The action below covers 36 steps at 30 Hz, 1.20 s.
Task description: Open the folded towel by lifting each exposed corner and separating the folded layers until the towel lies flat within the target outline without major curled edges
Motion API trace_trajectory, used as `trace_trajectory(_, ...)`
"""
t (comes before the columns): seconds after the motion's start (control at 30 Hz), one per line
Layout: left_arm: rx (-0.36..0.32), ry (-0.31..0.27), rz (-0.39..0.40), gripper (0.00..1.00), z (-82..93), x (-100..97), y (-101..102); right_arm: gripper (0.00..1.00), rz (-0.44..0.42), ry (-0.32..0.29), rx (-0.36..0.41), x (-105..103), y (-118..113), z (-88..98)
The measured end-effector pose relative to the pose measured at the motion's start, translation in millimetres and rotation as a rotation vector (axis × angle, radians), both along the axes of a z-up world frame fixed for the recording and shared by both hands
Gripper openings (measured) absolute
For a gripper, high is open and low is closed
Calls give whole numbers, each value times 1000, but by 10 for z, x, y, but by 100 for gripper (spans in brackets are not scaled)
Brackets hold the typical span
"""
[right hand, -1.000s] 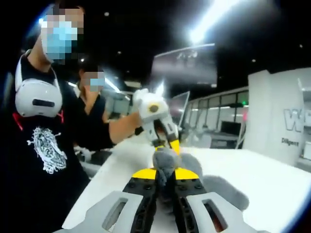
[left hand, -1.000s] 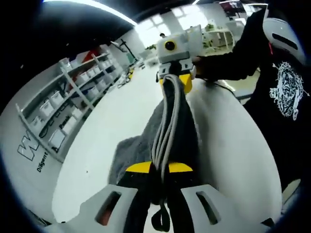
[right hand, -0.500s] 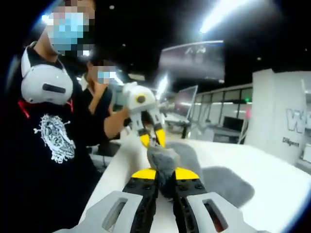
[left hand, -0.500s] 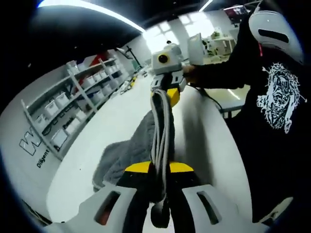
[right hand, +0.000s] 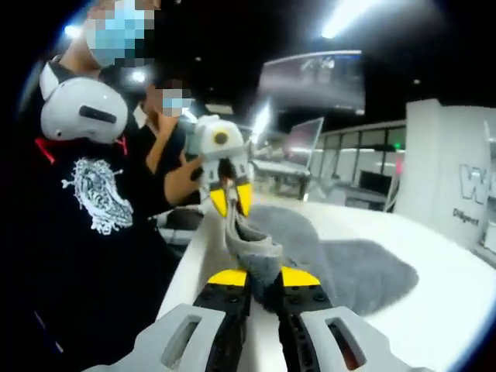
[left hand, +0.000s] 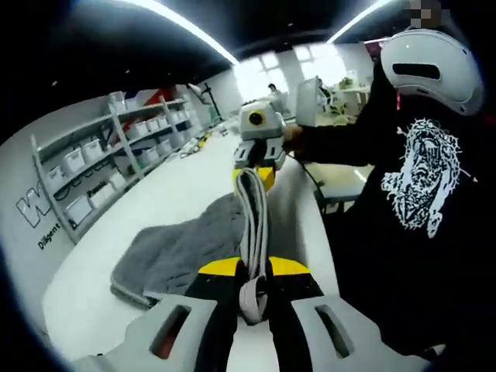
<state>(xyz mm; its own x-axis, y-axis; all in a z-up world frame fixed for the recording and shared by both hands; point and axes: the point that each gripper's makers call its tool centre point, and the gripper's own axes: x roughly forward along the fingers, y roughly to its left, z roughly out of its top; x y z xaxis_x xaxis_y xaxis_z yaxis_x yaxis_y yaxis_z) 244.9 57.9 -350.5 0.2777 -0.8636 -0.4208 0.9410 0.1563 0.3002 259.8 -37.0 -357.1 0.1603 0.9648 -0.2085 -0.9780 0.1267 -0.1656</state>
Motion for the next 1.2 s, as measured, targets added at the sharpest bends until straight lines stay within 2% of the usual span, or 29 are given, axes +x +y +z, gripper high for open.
trace_trajectory(0.03,-15,24,-16,11,-9,-67,-3,8,-4,7,-17,-9,-27,-45)
trace_trajectory(0.13,-45,31,-26,11,32,-145,17,9,-11,23,-44,-28,-67,-124)
trace_trajectory(0.2,-66,30,-27,11,78,-171,39,16,-22,55,-62,-44,-90,-175)
trace_trajectory(0.27,-105,42,-14,12,141,-168,55,23,-18,61,-75,-78,-103,-196)
trace_trajectory(0.33,-149,37,20,17,218,-105,81,29,-17,49,-91,-124,-129,-201)
trace_trajectory(0.47,-192,30,86,37,280,34,166,48,-29,46,-67,-169,-182,-122)
trace_trajectory(0.53,-198,28,112,48,270,90,188,53,-45,39,-54,-153,-205,-85)
trace_trajectory(0.67,-224,13,186,85,262,221,215,63,-120,29,-18,-35,-242,13)
trace_trajectory(0.7,-228,8,204,89,260,250,229,66,-153,29,1,12,-243,64)
trace_trajectory(0.8,-179,-2,273,94,145,371,311,79,-237,8,-6,93,-246,115)
trace_trajectory(0.87,-176,-9,304,99,119,437,336,91,-294,-61,-25,139,-212,165)
trace_trajectory(0.9,-173,-14,321,100,116,473,362,96,-327,-106,-29,156,-183,215)
trace_trajectory(0.93,-181,-8,341,100,119,508,386,99,-340,-124,-30,148,-154,244)
trace_trajectory(1.1,-292,35,398,100,241,636,442,99,-429,-130,39,194,-107,475)
trace_trajectory(1.2,-339,31,420,100,322,670,480,99,-499,-162,28,267,-147,544)
